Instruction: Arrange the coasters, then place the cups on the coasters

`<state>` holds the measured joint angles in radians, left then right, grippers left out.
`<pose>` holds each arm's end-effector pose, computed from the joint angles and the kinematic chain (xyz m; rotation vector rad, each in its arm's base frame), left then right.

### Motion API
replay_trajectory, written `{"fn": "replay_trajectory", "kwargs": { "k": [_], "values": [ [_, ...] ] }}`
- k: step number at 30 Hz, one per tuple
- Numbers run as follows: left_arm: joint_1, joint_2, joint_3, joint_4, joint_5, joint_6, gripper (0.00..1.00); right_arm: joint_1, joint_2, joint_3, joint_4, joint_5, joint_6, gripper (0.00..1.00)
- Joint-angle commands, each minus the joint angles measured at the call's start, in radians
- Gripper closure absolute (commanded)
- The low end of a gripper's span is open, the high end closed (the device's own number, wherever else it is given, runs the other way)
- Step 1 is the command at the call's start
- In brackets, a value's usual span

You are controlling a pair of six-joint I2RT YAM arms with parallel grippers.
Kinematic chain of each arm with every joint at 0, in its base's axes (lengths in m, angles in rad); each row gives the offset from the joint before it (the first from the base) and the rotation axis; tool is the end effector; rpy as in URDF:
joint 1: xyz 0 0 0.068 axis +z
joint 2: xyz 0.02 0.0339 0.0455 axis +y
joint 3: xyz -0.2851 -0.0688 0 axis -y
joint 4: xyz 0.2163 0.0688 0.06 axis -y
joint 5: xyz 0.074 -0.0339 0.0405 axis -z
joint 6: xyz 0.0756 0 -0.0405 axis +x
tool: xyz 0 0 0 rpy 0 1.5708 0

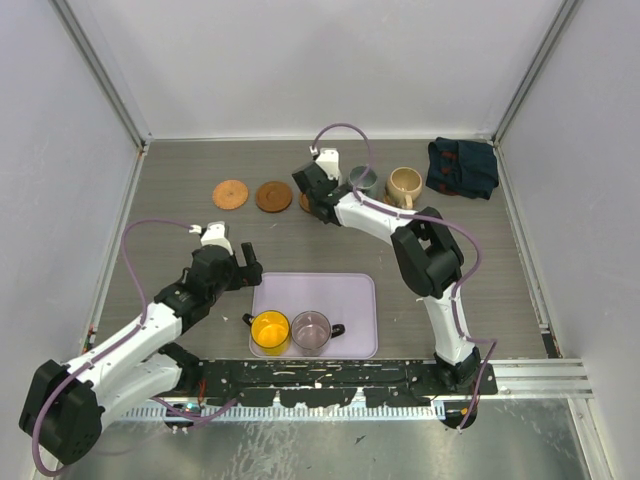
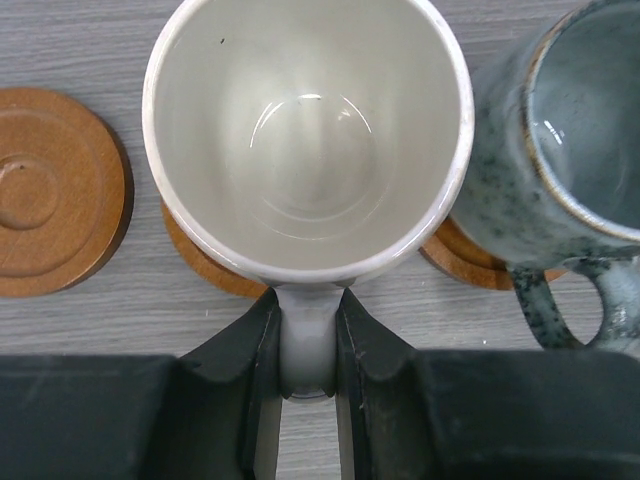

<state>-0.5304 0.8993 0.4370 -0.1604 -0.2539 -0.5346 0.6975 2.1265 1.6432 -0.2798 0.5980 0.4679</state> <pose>0.1671 -0.0760 0.2081 -0.1477 2.1845 -0.3289 0.4017 0.2811 0.2140 0.0352 2.1789 -0.0480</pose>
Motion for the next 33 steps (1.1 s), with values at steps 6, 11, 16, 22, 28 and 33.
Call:
{"fn": "replay_trajectory", "kwargs": {
  "k": [6,11,16,22,28,33],
  "values": [
    [-0.003,0.005,0.042,0.057,0.005,0.002,0.01,0.010,-0.048,0.025,0.080,-0.004,0.044,0.99],
    [-0.003,0.010,0.040,0.059,0.005,-0.001,0.01,0.015,-0.031,0.042,0.077,-0.028,0.033,0.99],
    [-0.004,0.008,0.039,0.059,0.005,-0.003,0.00,0.015,-0.014,0.057,0.064,-0.053,0.028,0.99],
    [-0.003,0.012,0.036,0.062,0.004,-0.005,0.01,0.018,0.008,0.076,0.045,-0.071,0.025,0.99],
    [-0.003,0.016,0.035,0.066,0.006,-0.006,0.01,0.021,0.014,0.075,0.046,-0.073,0.017,0.99],
    [-0.003,0.020,0.035,0.067,0.007,-0.007,0.01,0.021,0.018,0.077,0.059,-0.070,0.001,0.99]
  ]
}}
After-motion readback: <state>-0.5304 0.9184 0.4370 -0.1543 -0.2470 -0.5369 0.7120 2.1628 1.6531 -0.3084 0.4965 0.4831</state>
